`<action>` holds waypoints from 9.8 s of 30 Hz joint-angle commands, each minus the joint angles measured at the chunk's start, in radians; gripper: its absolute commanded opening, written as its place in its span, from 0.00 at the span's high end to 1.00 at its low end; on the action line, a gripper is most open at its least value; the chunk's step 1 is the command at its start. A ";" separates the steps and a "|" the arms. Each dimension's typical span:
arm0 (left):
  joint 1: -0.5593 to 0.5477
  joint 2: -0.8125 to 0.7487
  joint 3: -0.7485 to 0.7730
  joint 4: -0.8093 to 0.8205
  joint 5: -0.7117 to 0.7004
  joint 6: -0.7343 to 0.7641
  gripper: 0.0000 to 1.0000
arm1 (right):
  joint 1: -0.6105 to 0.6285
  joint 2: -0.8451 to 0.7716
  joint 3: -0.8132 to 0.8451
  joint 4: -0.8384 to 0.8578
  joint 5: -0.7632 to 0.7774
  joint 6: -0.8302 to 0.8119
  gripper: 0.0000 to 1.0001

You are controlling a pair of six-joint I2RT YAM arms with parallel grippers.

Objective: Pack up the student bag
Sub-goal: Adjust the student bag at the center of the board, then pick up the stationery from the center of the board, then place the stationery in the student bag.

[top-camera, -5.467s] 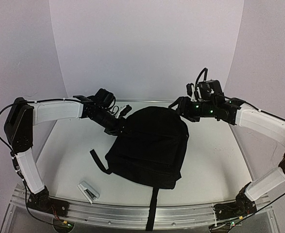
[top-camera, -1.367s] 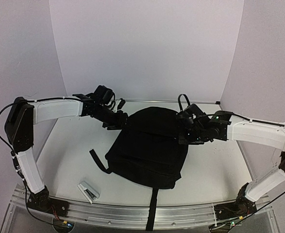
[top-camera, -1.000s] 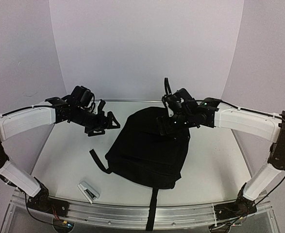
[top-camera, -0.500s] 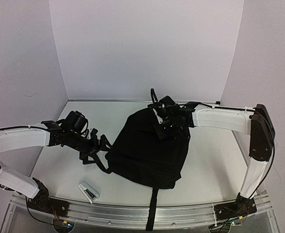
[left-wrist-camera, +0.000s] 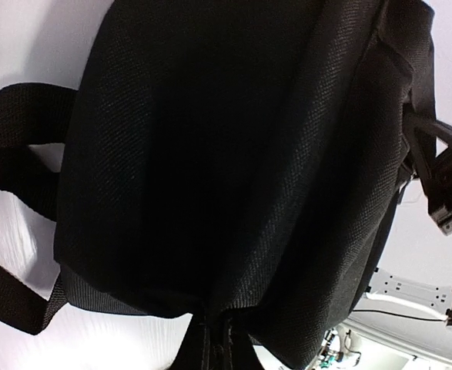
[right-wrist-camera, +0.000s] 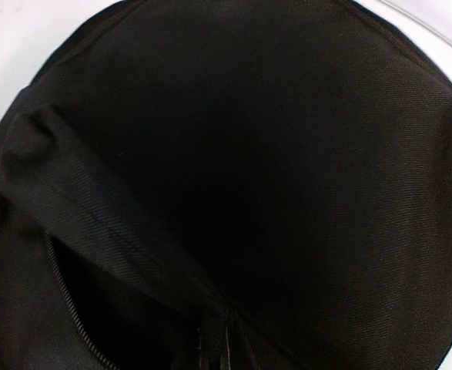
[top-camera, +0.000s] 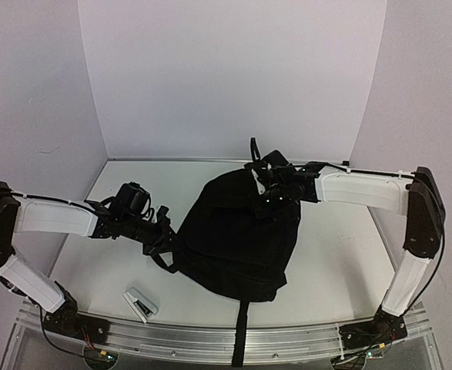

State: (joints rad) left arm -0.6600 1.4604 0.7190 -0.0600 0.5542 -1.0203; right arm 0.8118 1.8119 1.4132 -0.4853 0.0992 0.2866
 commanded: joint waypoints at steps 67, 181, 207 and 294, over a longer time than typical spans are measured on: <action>0.442 -0.158 0.334 -0.539 -0.173 0.499 0.00 | 0.673 0.066 0.056 0.415 0.136 0.111 0.08; -0.214 0.770 1.277 -1.075 -0.552 0.433 0.57 | 0.228 -0.630 -0.451 0.288 0.403 0.324 0.80; -0.237 0.653 1.209 -0.919 -0.622 0.521 0.51 | 0.229 -0.576 -0.410 0.365 0.187 0.187 0.81; -0.203 0.098 0.677 -0.535 -0.615 0.475 1.00 | 0.260 -0.004 0.022 0.129 0.037 -0.095 0.92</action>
State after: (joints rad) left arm -0.8716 1.6222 1.3794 -0.6424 -0.0897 -0.5868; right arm 1.0797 1.7793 1.4010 -0.3226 0.1654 0.2755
